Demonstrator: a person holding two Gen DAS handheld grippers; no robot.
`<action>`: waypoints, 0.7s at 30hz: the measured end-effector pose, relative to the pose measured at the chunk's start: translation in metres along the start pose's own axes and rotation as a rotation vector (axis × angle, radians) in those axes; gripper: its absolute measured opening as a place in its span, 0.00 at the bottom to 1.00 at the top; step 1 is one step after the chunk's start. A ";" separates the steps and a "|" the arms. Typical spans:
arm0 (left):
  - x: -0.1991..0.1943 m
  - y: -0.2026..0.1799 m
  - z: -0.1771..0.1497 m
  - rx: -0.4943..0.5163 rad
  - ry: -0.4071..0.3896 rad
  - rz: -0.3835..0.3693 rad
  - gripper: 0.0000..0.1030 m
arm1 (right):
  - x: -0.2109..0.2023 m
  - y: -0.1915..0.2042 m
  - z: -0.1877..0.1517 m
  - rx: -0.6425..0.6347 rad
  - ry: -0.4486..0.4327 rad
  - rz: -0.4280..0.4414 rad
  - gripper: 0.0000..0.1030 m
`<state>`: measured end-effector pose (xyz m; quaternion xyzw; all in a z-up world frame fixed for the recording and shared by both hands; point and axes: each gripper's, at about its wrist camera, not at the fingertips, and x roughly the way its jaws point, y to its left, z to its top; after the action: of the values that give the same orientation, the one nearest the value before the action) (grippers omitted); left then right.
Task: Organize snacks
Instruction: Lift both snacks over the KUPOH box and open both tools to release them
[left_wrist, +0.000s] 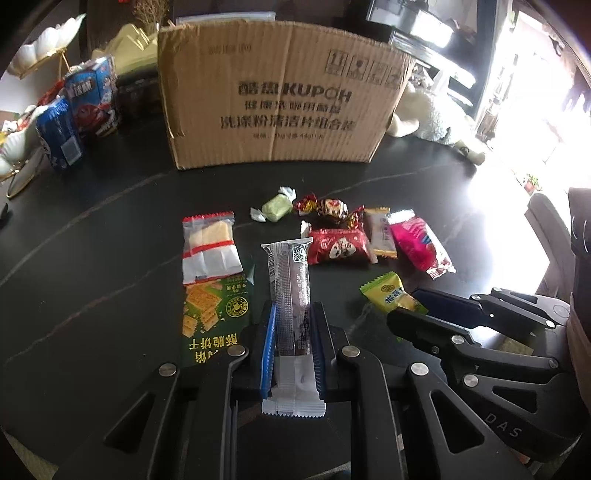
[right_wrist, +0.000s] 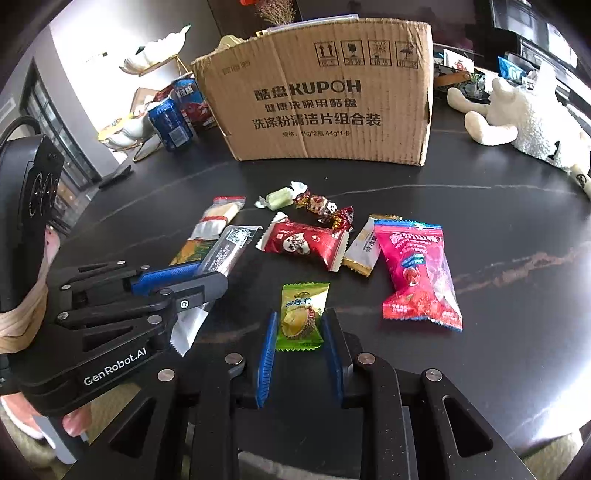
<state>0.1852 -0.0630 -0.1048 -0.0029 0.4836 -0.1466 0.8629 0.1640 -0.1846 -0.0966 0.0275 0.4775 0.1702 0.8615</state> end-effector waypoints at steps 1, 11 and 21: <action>-0.003 -0.001 0.000 0.002 -0.007 0.000 0.18 | -0.004 0.001 0.000 0.005 -0.012 -0.001 0.25; -0.032 -0.004 0.016 0.013 -0.082 -0.021 0.18 | -0.029 0.001 0.014 0.031 -0.104 -0.016 0.25; -0.061 -0.004 0.042 0.025 -0.159 -0.035 0.18 | -0.056 0.006 0.040 0.018 -0.199 -0.030 0.25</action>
<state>0.1891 -0.0565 -0.0309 -0.0122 0.4114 -0.1671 0.8959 0.1690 -0.1925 -0.0284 0.0451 0.3913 0.1495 0.9069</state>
